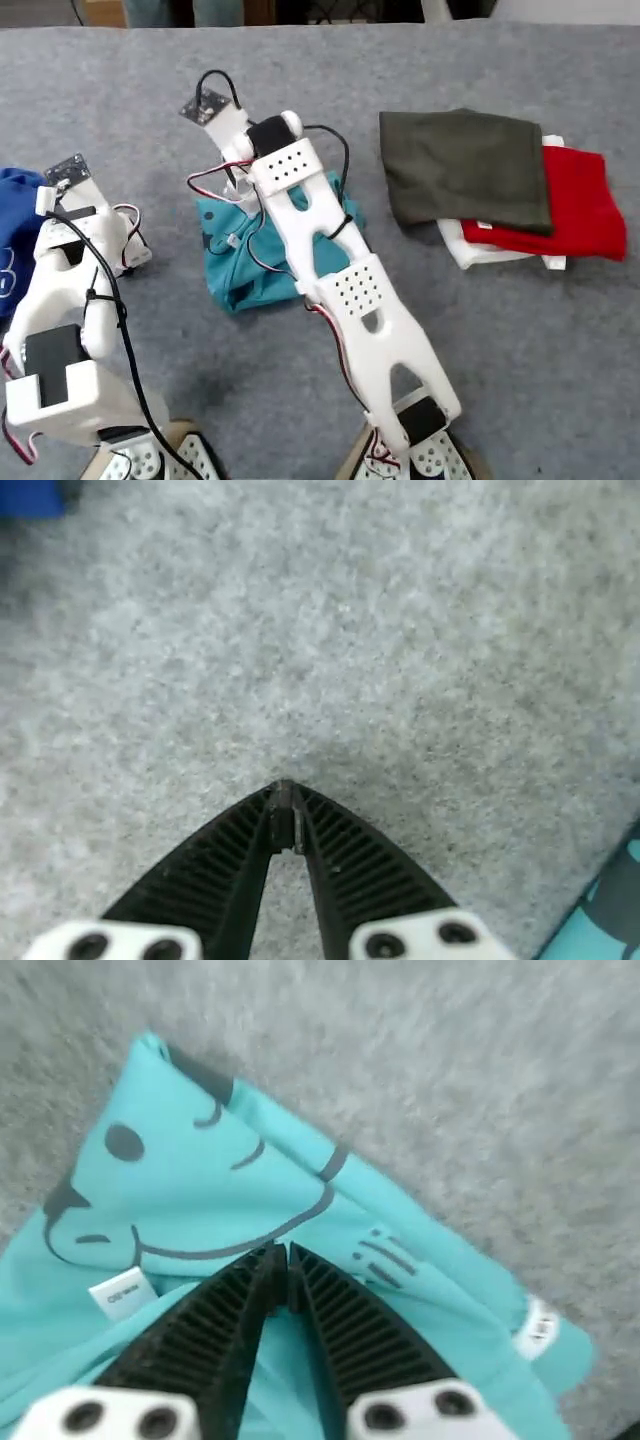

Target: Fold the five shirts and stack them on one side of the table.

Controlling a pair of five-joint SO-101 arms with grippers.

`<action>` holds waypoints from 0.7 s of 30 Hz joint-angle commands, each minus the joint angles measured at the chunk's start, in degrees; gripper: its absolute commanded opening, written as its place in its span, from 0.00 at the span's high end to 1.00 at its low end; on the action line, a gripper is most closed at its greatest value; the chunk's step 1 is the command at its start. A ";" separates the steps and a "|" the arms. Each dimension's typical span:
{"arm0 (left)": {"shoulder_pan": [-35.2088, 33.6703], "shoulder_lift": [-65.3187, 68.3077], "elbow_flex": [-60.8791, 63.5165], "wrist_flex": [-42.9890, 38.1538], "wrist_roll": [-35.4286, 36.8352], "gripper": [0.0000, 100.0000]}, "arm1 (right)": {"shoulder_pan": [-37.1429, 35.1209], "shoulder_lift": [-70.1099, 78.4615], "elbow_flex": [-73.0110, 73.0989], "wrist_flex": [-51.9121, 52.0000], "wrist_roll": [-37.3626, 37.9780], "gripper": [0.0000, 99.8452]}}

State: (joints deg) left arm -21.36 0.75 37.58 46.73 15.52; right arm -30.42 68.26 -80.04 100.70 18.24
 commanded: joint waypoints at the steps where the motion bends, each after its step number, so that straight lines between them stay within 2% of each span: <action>1: -0.22 -1.76 0.31 -1.05 0.62 0.97 | 0.70 -3.65 3.12 0.62 -0.53 0.99; 9: -0.31 -1.76 0.40 -1.05 0.35 0.97 | 3.34 -10.68 14.37 0.62 -0.62 0.99; 21: -0.40 -1.76 0.40 -1.05 0.26 0.97 | 6.51 -33.45 52.00 0.53 -0.18 0.99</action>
State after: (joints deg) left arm -21.36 0.66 37.93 46.37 15.69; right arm -25.58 43.21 -36.00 100.70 18.24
